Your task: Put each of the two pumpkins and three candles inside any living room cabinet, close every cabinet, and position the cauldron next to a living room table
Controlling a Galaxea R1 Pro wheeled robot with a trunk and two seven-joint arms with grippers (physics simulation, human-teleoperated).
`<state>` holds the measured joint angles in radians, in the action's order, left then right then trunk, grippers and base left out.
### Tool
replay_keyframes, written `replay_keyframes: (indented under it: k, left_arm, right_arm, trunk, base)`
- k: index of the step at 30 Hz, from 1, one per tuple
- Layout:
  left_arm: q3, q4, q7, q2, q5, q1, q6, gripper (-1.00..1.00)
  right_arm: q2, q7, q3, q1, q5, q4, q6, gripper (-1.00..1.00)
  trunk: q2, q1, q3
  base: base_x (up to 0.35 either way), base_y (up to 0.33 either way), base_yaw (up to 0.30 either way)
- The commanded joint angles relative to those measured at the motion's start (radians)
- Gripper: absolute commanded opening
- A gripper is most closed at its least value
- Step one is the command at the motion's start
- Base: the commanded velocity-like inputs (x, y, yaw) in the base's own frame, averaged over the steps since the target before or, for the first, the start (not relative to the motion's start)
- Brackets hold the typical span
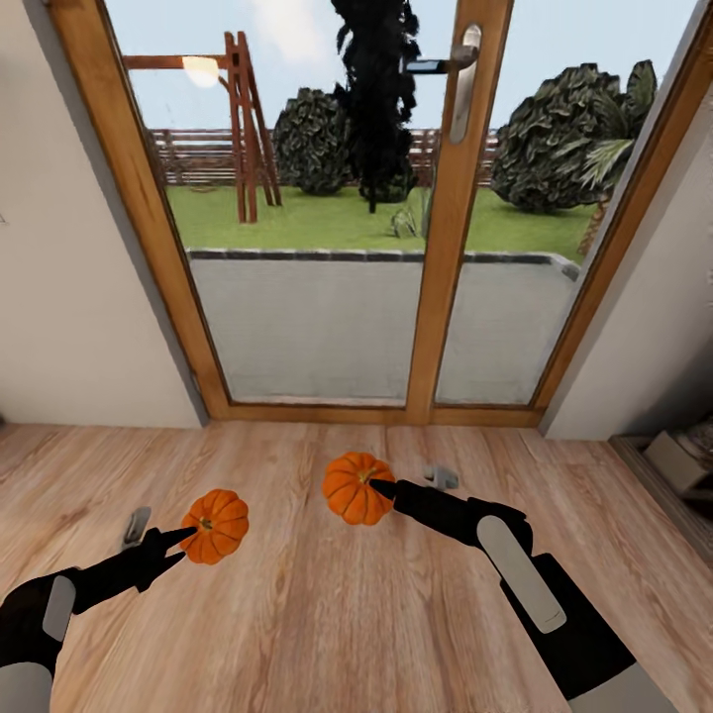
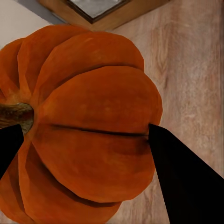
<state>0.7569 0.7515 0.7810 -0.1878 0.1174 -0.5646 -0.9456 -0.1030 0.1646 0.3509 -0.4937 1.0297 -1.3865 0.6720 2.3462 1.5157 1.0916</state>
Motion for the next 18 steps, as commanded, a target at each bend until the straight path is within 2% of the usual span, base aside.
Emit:
replay_keyframes:
  k: [1, 18]
  left_arm:
    - [0.0, 0.0, -0.001, 0.0, -0.001, 0.0, 0.001, -1.0]
    - [0.0, 0.0, -0.002, -0.001, -0.001, 0.0, 0.001, -1.0]
  right_arm:
    - [0.0, -0.003, 0.0, 0.0, 0.001, 0.001, 0.0, -1.0]
    - [0.0, -0.002, 0.0, 0.0, 0.001, 0.001, -0.002, -1.0]
  trunk:
    - [-0.007, -0.004, -0.002]
    - [-0.126, -0.069, -0.053]
  base:
    - [0.0, 0.0, -0.121]
    - [0.0, 0.0, -0.013]
